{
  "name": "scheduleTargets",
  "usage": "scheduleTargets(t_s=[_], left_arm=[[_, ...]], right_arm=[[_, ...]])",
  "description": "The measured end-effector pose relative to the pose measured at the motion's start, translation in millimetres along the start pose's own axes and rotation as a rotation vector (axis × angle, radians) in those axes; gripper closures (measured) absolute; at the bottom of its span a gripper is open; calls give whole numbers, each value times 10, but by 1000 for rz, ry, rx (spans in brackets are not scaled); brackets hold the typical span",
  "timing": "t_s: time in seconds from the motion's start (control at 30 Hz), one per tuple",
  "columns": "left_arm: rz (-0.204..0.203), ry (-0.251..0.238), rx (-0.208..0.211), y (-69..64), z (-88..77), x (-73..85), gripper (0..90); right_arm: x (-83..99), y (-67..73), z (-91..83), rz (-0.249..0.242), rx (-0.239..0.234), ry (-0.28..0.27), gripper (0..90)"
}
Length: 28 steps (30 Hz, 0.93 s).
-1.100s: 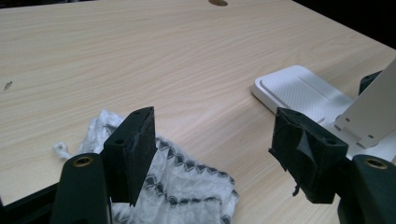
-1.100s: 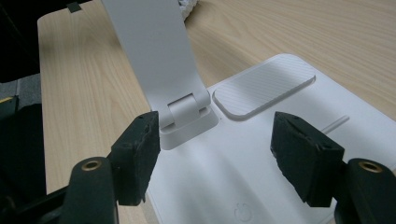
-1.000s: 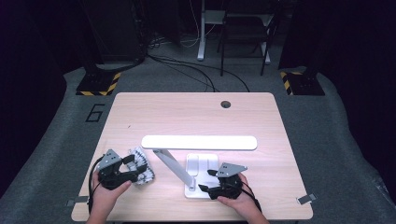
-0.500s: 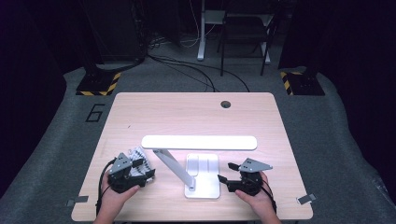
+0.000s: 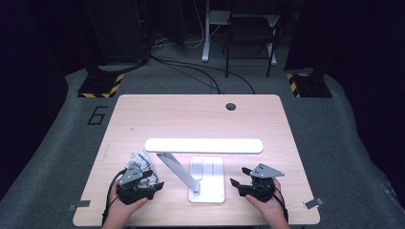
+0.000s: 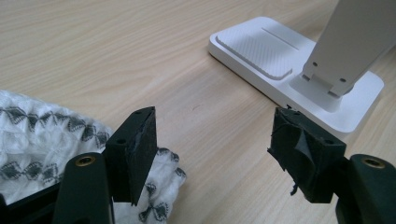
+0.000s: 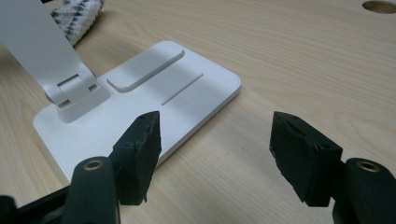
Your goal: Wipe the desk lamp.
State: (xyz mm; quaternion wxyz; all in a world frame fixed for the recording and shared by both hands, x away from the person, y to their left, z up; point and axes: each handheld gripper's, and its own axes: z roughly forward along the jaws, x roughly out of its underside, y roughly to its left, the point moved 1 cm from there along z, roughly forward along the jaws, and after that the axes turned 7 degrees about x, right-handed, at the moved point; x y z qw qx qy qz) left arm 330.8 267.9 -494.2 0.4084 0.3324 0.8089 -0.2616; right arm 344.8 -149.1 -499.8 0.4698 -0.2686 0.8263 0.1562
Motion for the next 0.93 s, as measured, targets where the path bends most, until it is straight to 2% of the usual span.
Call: scheduleTargets(t_s=[0.1, 0.13, 0.17, 0.27, 0.33, 0.37, 0.4, 0.43, 0.47, 0.53, 0.57, 0.73, 0.87, 0.93], left_arm=[[4, 13, 4, 2, 38, 32, 319], [5, 18, 12, 10, 49, 32, 320], [-12, 13, 35, 24, 100, 31, 322], [-15, 14, 44, 24, 160, 22, 322], [-1, 32, 52, 15, 211, 8, 322], [17, 54, 53, -4, 259, -2, 323], [17, 54, 53, -4, 259, -2, 327], [45, 72, 46, -29, 291, -12, 330], [45, 72, 46, -29, 291, -12, 331], [72, 94, 46, -48, 315, -20, 335], [76, 102, 52, -57, 337, -19, 335], [74, 100, 52, -49, 355, -20, 335], [49, 78, 54, -28, 322, -23, 334], [43, 67, 38, -17, 314, -17, 335]], right_arm=[[10, -2, 15, 5, 12, 13, 336], [31, -12, 47, 5, 28, 32, 336], [44, -14, 56, 9, 26, 42, 336], [67, -21, 65, 8, 28, 53, 336], [95, -22, 68, 30, 39, 57, 336], [105, -27, 70, 31, 34, 62, 336], [117, -29, 79, 30, 37, 60, 336], [129, -31, 84, 25, 34, 74, 336], [129, -31, 84, 25, 34, 74, 336], [151, -42, 99, 14, 52, 92, 336], [156, -59, 99, 23, 57, 91, 336], [167, -109, 80, 55, 69, 83, 336], [167, -128, 83, 68, 78, 73, 326], [167, -144, 91, 73, 79, 67, 318]])
